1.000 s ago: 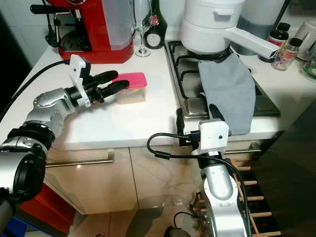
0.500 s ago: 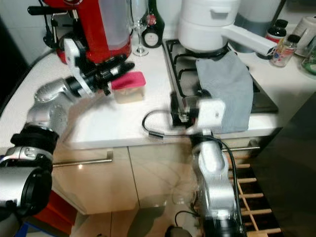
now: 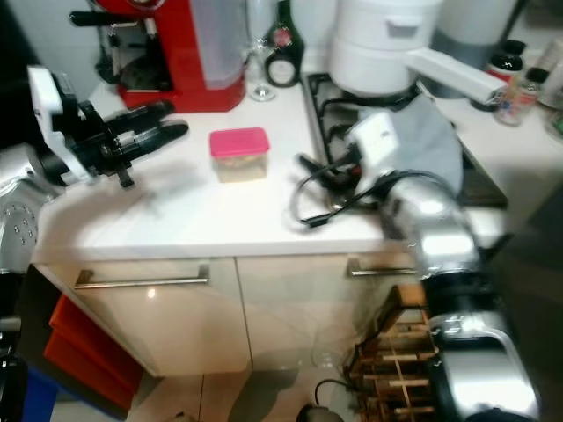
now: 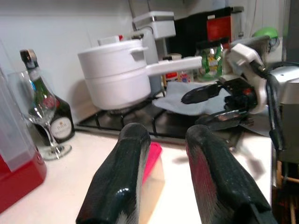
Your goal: Restocking fridge
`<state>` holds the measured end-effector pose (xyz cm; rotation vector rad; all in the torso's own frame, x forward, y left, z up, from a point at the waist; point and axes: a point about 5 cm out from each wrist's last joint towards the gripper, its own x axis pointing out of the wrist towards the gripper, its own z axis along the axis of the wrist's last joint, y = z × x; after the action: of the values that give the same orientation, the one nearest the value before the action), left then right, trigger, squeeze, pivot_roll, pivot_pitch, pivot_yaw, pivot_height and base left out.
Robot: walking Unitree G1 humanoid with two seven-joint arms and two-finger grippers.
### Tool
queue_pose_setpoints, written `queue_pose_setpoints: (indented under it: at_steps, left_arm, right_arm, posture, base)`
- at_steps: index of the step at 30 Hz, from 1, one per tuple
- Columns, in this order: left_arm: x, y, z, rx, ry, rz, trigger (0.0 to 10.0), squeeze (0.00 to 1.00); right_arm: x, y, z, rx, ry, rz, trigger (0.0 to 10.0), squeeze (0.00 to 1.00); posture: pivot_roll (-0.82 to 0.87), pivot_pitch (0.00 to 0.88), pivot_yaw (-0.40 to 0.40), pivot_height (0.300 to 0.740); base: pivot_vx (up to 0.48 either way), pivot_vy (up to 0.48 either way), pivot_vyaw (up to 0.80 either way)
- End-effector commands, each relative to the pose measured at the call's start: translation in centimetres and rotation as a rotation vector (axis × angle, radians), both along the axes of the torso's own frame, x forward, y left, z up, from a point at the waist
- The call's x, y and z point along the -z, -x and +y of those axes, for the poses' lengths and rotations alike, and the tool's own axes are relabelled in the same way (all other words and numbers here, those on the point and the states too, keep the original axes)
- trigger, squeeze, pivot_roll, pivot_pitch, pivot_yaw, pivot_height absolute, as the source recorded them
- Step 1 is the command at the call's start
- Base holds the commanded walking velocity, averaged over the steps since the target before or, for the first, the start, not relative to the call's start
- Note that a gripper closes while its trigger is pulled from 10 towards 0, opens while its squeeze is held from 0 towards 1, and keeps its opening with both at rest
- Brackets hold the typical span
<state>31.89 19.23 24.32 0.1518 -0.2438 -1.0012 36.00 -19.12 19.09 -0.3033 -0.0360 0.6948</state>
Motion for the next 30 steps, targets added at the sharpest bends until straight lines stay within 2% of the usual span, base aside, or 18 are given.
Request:
queue_pose_setpoints:
  at_steps: [1, 2, 3, 7, 10, 11, 12, 15, 21, 24, 30]
  left_arm:
    - [-0.6, 0.2, -0.6, 0.015, -0.021, -0.02, 10.0, 0.0]
    - [0.3, 0.2, -1.2, 0.002, -0.026, 0.007, 10.0, 0.0]
    - [1.2, 0.3, -1.9, -0.008, -0.031, 0.025, 10.0, 0.0]
    - [2.2, 0.3, -3.0, -0.063, -0.023, 0.025, 10.0, 0.0]
    - [3.6, 1.2, -4.6, -0.109, 0.003, 0.041, 10.0, 0.0]
    - [3.6, 1.2, -4.6, -0.109, 0.003, 0.041, 10.0, 0.0]
    - [4.4, 2.4, -5.3, -0.097, 0.017, 0.068, 10.0, 0.0]
    - [4.7, 3.3, -5.3, -0.13, 0.025, 0.078, 10.0, 0.0]
    - [4.7, 4.1, -5.0, -0.179, 0.03, 0.078, 10.0, 0.0]
    - [4.6, 4.9, -4.3, -0.211, 0.016, 0.085, 10.0, 0.0]
    - [4.3, 5.8, -3.4, -0.246, 0.0, 0.1, 10.0, 0.0]
  right_arm:
    - [0.4, -0.1, 0.5, -0.059, 0.061, 0.007, 10.0, 1.0]
    - [0.8, -0.2, 0.5, -0.108, 0.126, 0.015, 10.0, 1.0]
    - [1.1, -0.3, 0.7, -0.139, 0.147, 0.035, 10.0, 1.0]
    - [1.1, -0.8, 1.3, -0.17, 0.133, 0.04, 10.0, 1.0]
    - [1.2, -1.2, 1.8, -0.189, 0.121, 0.037, 10.0, 1.0]
    - [1.2, -1.2, 1.8, -0.189, 0.121, 0.037, 10.0, 1.0]
    - [1.2, -1.6, 2.2, -0.194, 0.123, 0.04, 10.0, 1.0]
    - [0.8, -2.0, 2.7, -0.193, 0.13, 0.028, 10.0, 1.0]
    - [0.0, -2.6, 3.7, -0.201, 0.121, -0.003, 10.0, 1.0]
    - [-0.4, -3.1, 5.2, -0.186, 0.137, -0.024, 10.0, 1.0]
    - [-0.4, -3.4, 7.0, -0.18, 0.151, -0.026, 10.0, 1.0]
  posture:
    - [0.05, 0.0, 0.046, 0.74]
    - [0.04, 0.0, 0.048, 0.74]
    - [0.05, 0.0, 0.037, 0.74]
    - [0.05, 0.0, 0.039, 0.74]
    - [0.07, 0.001, 0.019, 0.74]
    - [0.07, 0.001, 0.019, 0.74]
    - [0.08, 0.01, 0.01, 0.74]
    - [0.11, 0.024, -0.011, 0.74]
    - [0.14, 0.039, -0.021, 0.74]
    - [0.18, 0.065, -0.03, 0.74]
    - [0.22, 0.089, -0.04, 0.74]
  base:
    - [0.0, 0.0, 0.0]
    - [0.0, 0.0, 0.0]
    - [0.0, 0.0, 0.0]
    - [0.0, 0.0, 0.0]
    - [0.0, 0.0, 0.0]
    - [0.0, 0.0, 0.0]
    - [0.0, 0.0, 0.0]
    - [0.0, 0.0, 0.0]
    - [0.0, 0.0, 0.0]
    - [0.0, 0.0, 0.0]
    - [0.0, 0.0, 0.0]
